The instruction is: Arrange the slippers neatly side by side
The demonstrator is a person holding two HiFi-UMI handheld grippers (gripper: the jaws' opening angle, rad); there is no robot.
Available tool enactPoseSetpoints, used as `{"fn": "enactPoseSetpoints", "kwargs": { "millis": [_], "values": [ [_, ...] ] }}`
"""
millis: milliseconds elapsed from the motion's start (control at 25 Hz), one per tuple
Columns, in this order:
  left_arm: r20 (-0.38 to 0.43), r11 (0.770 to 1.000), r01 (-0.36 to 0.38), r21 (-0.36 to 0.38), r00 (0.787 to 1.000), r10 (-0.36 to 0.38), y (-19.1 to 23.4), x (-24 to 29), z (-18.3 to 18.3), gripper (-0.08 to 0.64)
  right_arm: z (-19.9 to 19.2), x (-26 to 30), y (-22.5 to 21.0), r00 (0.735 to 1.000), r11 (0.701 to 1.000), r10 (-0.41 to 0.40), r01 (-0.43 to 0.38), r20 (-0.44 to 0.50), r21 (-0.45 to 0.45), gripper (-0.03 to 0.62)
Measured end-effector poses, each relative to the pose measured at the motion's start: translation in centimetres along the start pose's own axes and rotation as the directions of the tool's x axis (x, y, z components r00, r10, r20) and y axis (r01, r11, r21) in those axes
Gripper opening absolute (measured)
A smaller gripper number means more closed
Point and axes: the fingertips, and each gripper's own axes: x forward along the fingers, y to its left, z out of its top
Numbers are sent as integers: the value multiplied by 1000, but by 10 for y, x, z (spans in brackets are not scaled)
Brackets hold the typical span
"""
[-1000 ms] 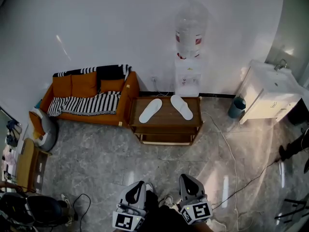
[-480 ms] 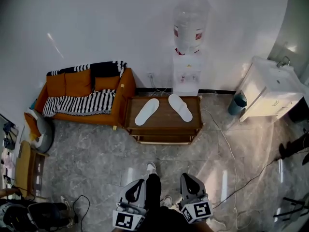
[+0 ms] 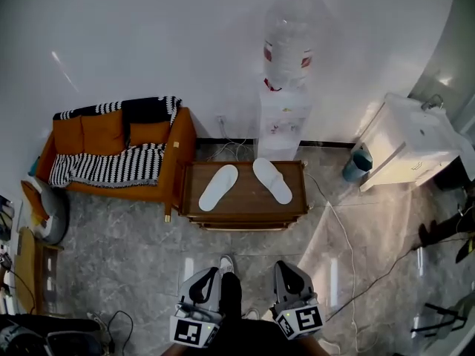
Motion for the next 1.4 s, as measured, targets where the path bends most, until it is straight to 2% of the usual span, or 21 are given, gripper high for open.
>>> {"fn": "enactPoseSetpoints", "kwargs": {
  "millis": [400,560,760,1080,1400],
  "values": [
    [-28,997,66,-33,997,-67,75,81,15,17,29,100,-3,999,1000,-23,23,-32,-4,12],
    [-51,994,96,-53,994,-99,99,107,10,17,22,134,-3,996,999,-32,32,-77,-6,12],
    [-39,991,121,-51,992,-123,122,132,10,17,12,168,-9,992,999,-40,39,-121,-8,12],
    [-63,987,138,-76,988,-143,132,153,-2,17,-1,193,-17,984,998,-43,34,-176,-53,12],
    [-52,994,93,-48,994,-96,129,198,2,17,-15,226,-71,967,997,-22,2,-252,-78,14]
  ]
}}
